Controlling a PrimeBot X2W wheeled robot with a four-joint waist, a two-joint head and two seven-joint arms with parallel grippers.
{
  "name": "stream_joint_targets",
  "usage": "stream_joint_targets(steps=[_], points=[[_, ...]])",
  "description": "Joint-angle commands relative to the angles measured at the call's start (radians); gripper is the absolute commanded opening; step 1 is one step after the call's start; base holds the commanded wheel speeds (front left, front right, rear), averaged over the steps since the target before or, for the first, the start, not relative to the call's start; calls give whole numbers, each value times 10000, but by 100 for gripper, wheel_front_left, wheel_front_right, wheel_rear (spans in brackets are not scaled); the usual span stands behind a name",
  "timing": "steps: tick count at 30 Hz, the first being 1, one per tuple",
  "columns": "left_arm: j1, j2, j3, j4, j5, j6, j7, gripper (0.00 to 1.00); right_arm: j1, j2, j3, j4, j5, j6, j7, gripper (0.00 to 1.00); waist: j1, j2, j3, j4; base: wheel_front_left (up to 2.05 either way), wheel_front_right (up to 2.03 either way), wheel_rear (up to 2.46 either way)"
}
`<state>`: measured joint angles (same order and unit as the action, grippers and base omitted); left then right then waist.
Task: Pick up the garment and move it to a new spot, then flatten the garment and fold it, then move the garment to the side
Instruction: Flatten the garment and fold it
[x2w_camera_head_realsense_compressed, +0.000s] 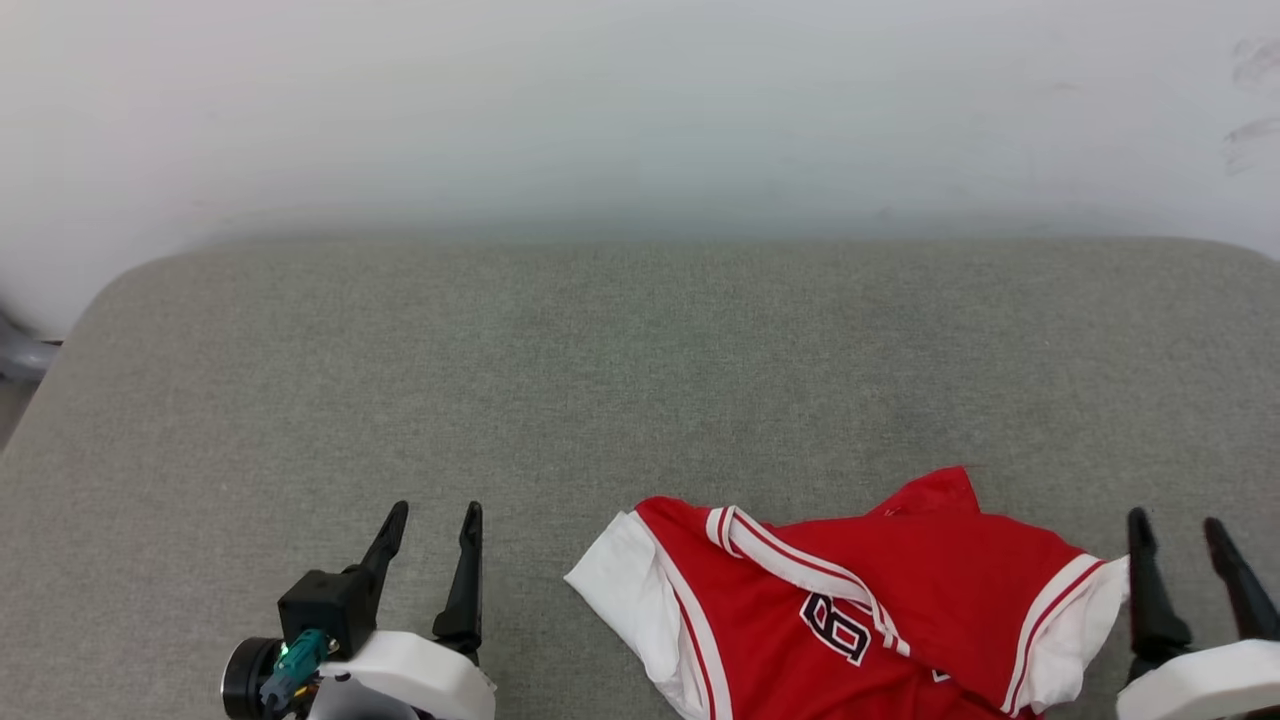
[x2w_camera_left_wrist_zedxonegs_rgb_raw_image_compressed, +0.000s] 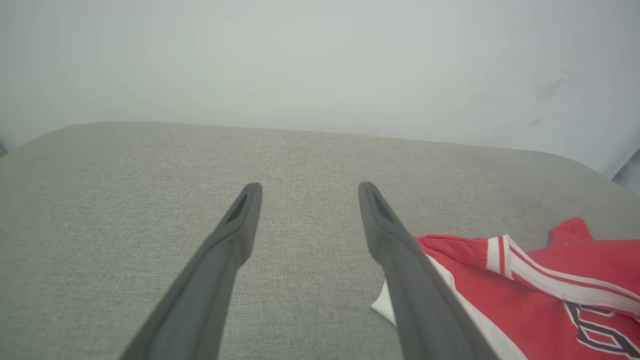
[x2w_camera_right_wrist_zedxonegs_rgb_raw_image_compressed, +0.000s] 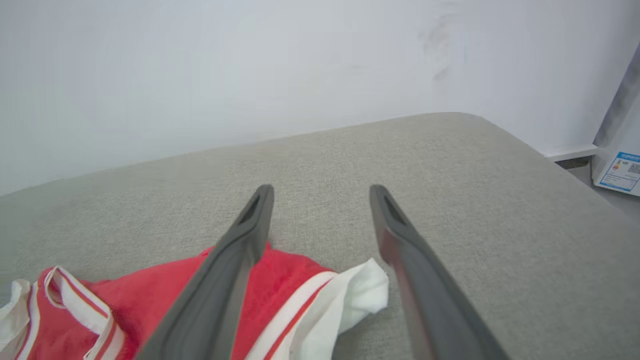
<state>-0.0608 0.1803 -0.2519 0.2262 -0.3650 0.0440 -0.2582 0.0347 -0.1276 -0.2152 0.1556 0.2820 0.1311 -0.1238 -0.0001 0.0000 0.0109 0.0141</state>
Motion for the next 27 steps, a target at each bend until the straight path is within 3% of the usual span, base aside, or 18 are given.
stream_joint_targets(steps=[1, 13, 18, 27], points=[[146, 41, 30, -20, 1, 41, 9, 100, 156, 74, 96, -194, -131, -7, 3, 100, 1, 0, -123, -32, 0, 0, 0], [345, 252, 6, -319, 16, 325, 374, 100, 1667, 592, 1459, -2600, -855, -7, 946, 100, 1, 0, -413, -278, 0, 0, 0], [-238, 386, -475, -178, -60, 67, 1945, 100, 1901, 682, 1712, -3145, -788, -7, 1427, 100, 1, 0, -366, -399, 0, 0, 0], [-1574, 540, -1278, 655, -637, -605, 5772, 100, 1604, 727, 1887, -3579, -720, -7, 1768, 100, 1, 0, 249, -848, 0, 0, 0]])
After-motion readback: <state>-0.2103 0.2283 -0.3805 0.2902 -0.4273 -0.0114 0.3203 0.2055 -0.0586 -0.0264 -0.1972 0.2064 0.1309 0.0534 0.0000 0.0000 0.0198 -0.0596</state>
